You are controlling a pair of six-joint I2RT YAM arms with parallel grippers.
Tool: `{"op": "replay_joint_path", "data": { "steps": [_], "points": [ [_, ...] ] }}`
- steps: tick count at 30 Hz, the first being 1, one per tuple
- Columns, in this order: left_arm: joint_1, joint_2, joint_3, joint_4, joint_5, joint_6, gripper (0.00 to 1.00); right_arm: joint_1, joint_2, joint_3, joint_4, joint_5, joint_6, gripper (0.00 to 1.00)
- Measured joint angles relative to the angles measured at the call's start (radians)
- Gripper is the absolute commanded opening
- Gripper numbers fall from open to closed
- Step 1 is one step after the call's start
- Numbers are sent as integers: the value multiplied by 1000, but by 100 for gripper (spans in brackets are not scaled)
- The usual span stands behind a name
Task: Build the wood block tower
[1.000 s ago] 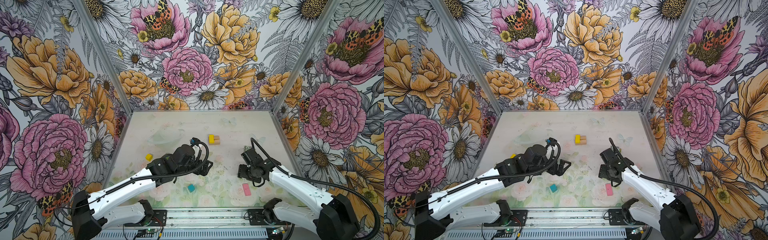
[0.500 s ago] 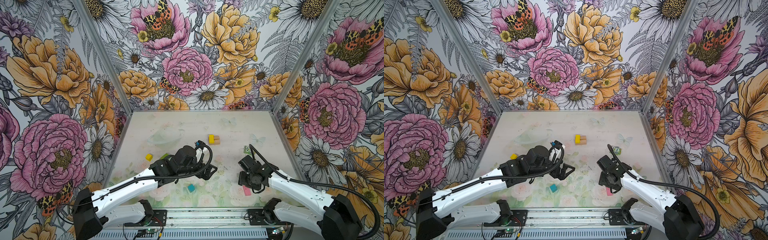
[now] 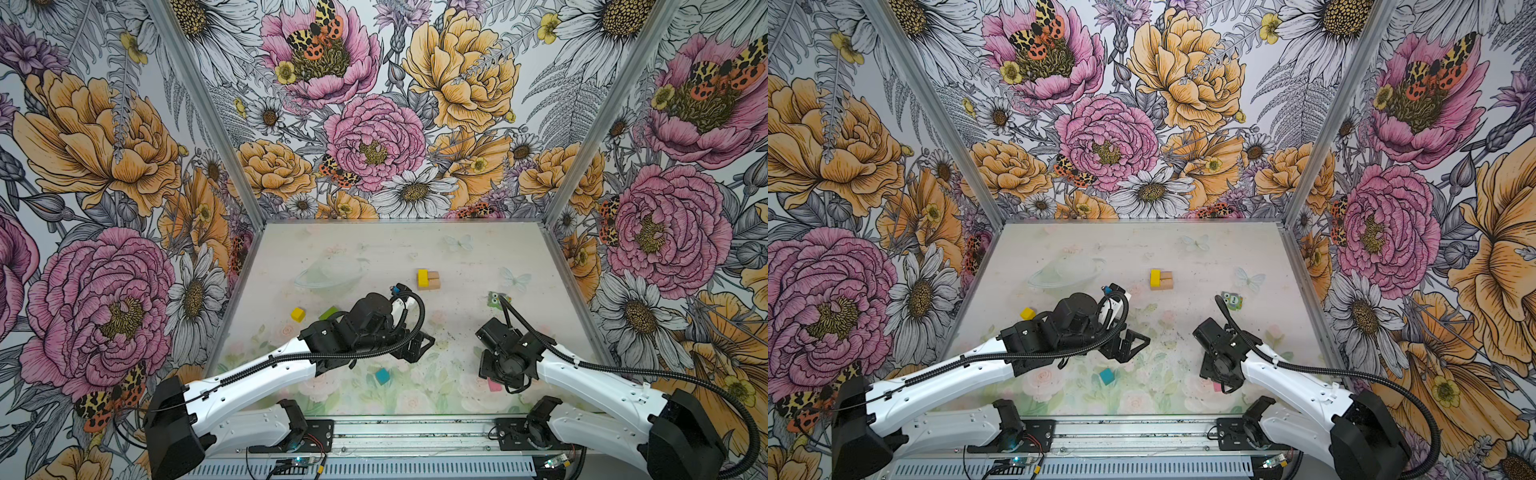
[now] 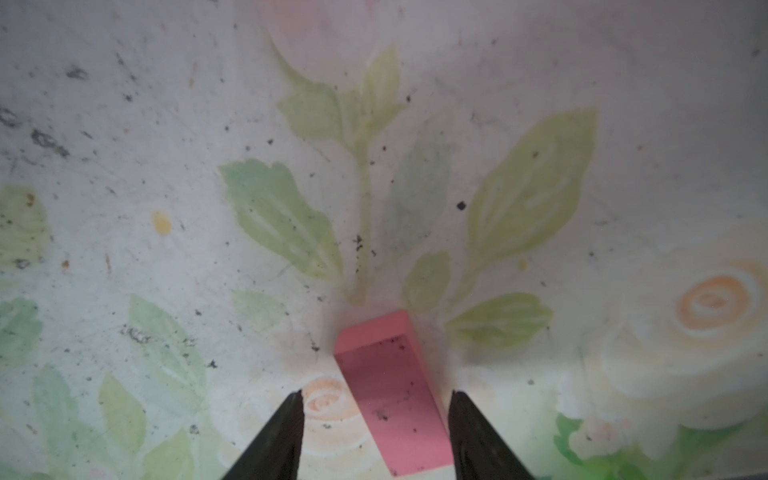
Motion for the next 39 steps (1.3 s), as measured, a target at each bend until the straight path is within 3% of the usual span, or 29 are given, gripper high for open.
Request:
{"op": "replay_joint_path", "data": {
  "steps": [5, 33, 39],
  "points": [
    [0, -12, 0, 2, 0, 0, 99, 16, 38, 0, 0, 1, 3, 57],
    [41, -78, -26, 3, 3, 18, 99, 76, 175, 49, 26, 26, 36, 20],
    [68, -78, -26, 3, 3, 18, 99, 76, 175, 100, 32, 30, 30, 20]
  ]
}}
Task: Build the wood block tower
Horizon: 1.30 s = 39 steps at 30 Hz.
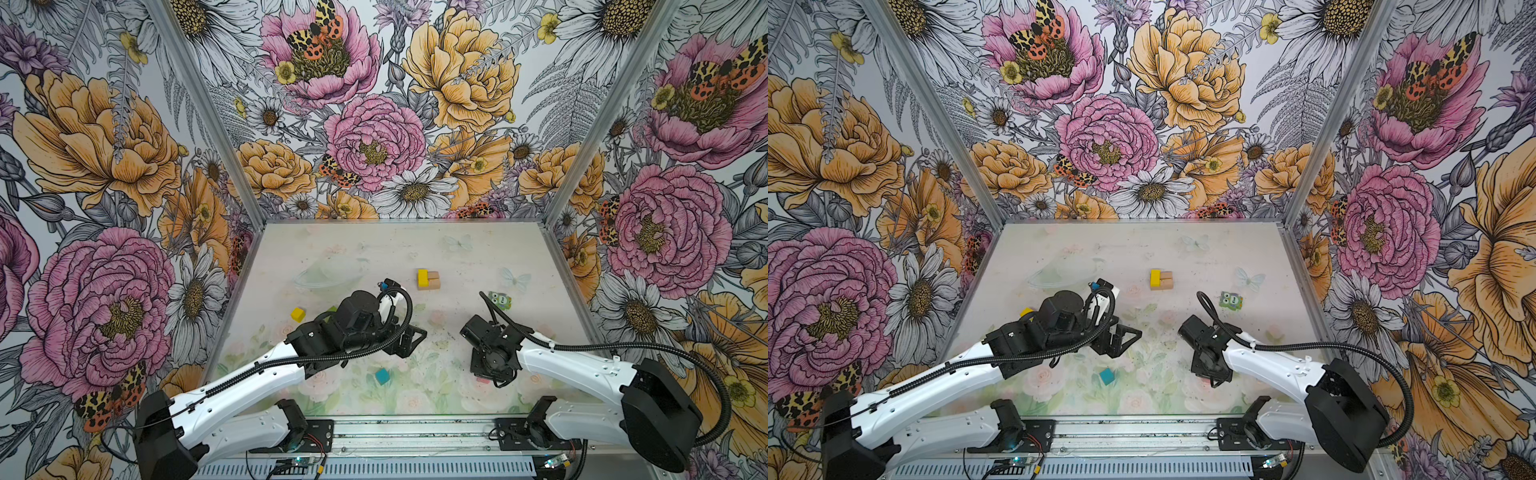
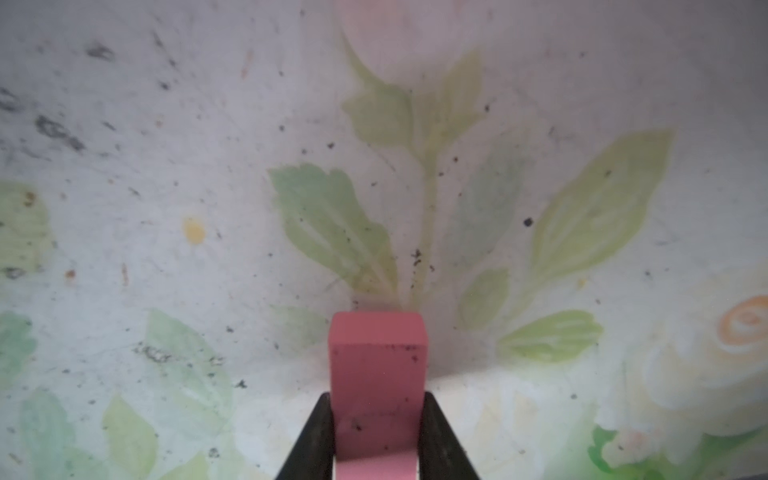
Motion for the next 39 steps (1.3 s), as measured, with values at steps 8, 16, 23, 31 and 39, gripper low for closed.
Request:
{"op": "replay_joint_path", "data": {
  "steps": [8, 16, 23, 31, 39],
  "points": [
    [50, 0, 0, -2, 0, -4, 99, -8, 126, 188, 10, 23, -84, 19],
    [93, -5, 0, -13, 0, -8, 99, -59, 258, 343, 37, 29, -195, 18],
    [140, -7, 0, -21, 0, -31, 99, -131, 343, 465, 51, 15, -296, 18],
    [175, 11, 0, -26, -1, -49, 99, -195, 428, 583, 68, -16, -393, 18],
    [196, 75, 10, -25, -2, -57, 99, -226, 533, 688, 91, -51, -459, 16]
  ]
}}
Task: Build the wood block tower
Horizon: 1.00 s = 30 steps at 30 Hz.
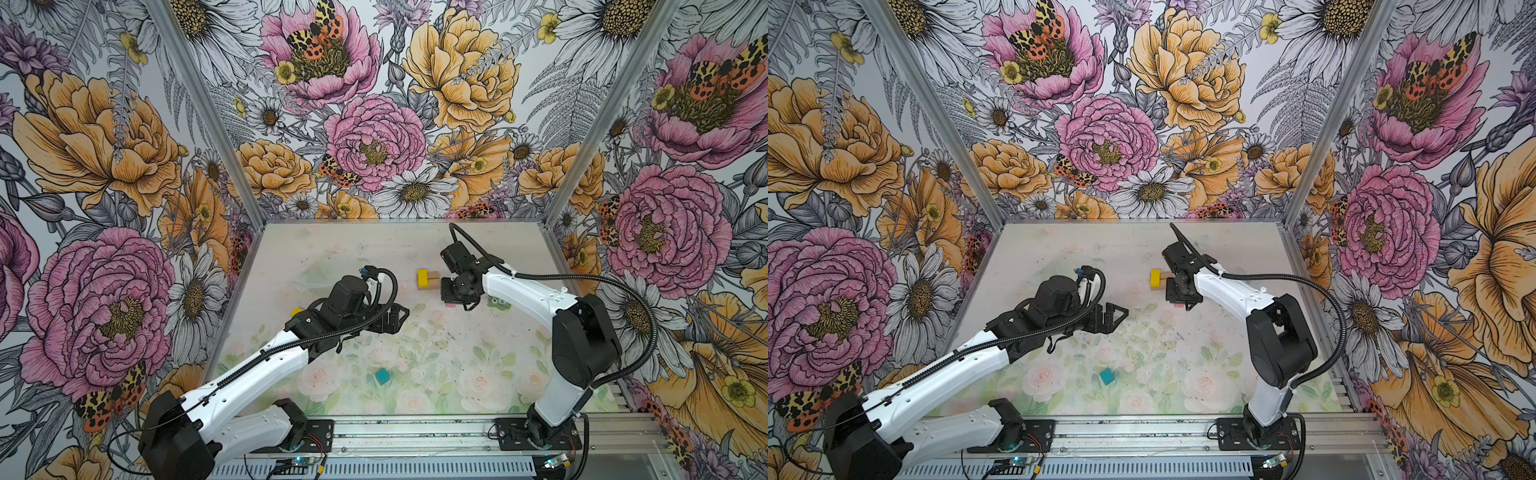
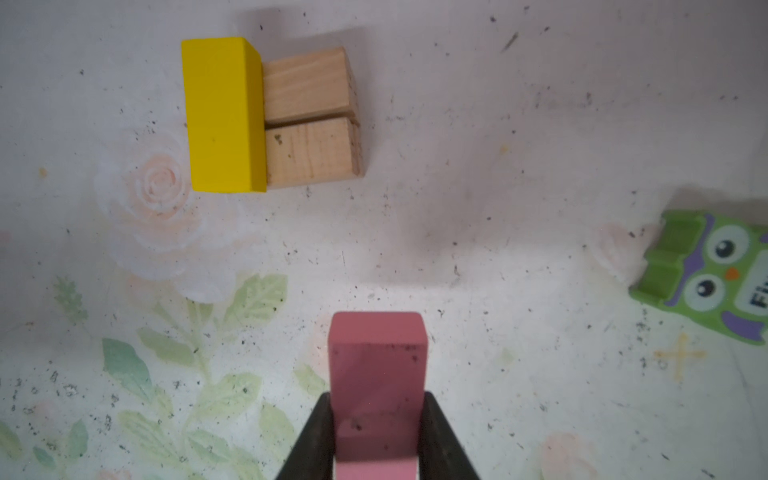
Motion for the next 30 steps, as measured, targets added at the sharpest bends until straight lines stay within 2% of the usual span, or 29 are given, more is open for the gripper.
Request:
{"op": "replay_joint_path", "data": {
  "steps": [20, 30],
  "points": [
    [23, 92, 66, 16, 0, -4, 99, -66, 197, 225, 25, -82, -95, 16],
    [28, 104, 73, 18, 1, -4, 99, -73, 253, 272, 25, -118, -121, 16]
  ]
}}
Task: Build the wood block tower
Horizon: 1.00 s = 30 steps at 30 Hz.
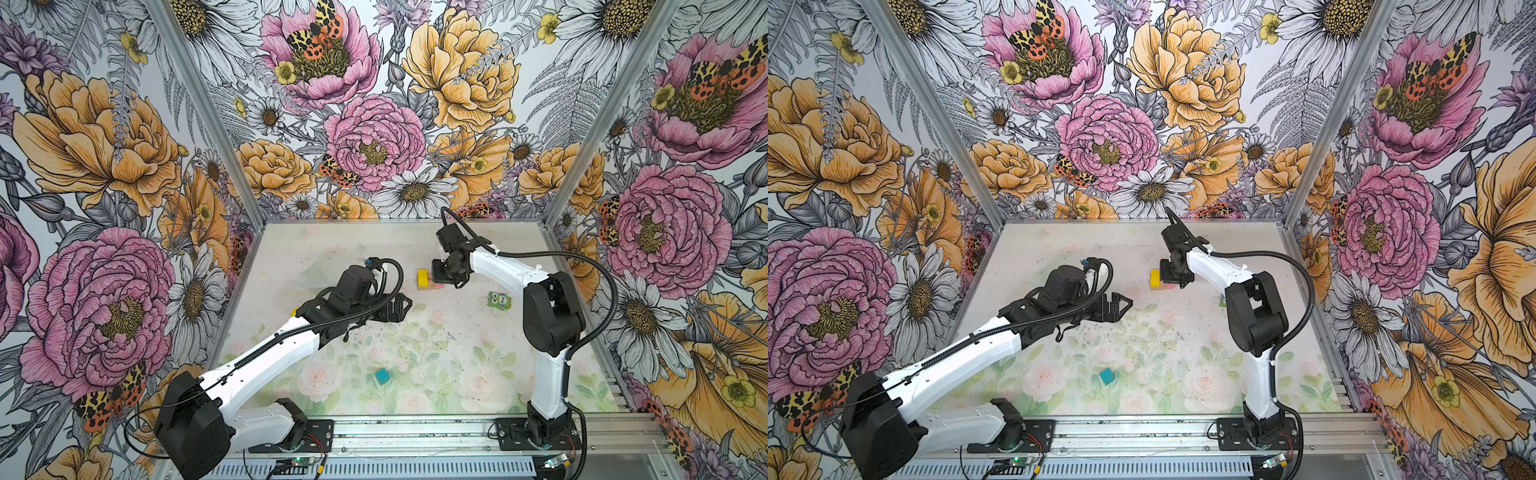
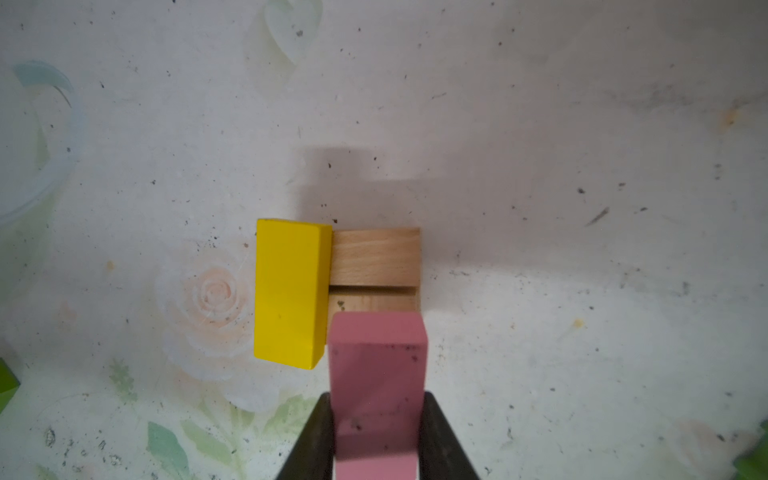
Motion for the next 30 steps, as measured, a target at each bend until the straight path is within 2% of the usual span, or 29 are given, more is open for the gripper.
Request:
{"op": "replay_joint_path", "data": {
  "steps": [30],
  "points": [
    [17, 27, 8, 8, 3, 0, 99, 0, 93, 102, -28, -17, -29, 17]
  ]
}}
